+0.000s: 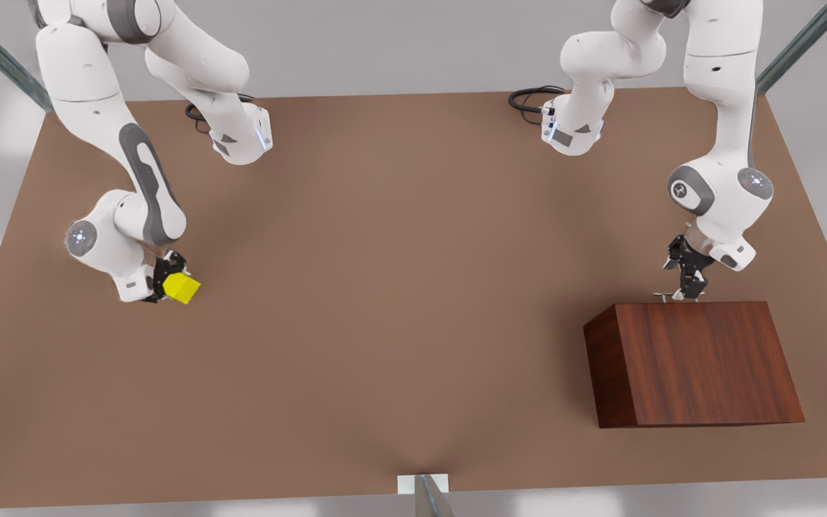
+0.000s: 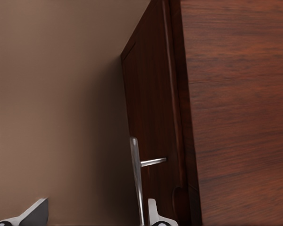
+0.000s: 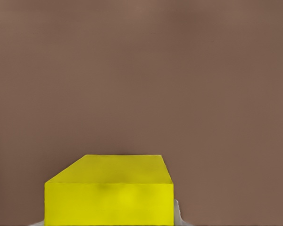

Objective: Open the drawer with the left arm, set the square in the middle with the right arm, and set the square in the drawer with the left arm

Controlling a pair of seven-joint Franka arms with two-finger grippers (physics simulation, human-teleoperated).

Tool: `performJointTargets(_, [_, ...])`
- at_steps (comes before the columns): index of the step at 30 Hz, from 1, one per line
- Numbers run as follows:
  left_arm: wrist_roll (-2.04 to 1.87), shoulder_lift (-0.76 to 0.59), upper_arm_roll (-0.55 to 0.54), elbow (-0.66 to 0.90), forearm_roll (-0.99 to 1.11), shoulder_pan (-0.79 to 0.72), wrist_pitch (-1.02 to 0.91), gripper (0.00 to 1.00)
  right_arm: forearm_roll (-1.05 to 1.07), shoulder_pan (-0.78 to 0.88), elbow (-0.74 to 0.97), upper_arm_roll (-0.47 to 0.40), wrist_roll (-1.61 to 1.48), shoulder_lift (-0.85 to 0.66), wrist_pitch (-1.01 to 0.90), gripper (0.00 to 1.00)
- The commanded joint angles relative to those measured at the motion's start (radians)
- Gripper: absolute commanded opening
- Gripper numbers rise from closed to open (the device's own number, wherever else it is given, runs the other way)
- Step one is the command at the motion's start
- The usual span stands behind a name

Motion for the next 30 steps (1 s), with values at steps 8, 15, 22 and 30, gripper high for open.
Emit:
performJointTargets(8, [0.002,-0.021,0.023,-0.018,-0.005,0.000,-0.036,1.00,0.028,0.506,0.152,0.020,0.738,0.062,0.049,0.60])
performJointTargets(15, [0.003,-0.065,0.038,-0.069,-0.005,0.000,-0.042,1.00,0.030,1.057,0.546,-0.096,1.382,0.342,0.039,0.61])
performJointTargets(22, [0.002,-0.148,0.058,-0.158,-0.005,0.000,-0.048,1.00,0.013,1.233,0.924,-0.124,1.631,0.622,-0.012,0.63])
performJointTargets(30, [0.002,-0.212,0.084,-0.213,-0.002,0.000,-0.093,1.00,0.022,1.263,0.936,-0.125,1.667,0.622,-0.010,0.99])
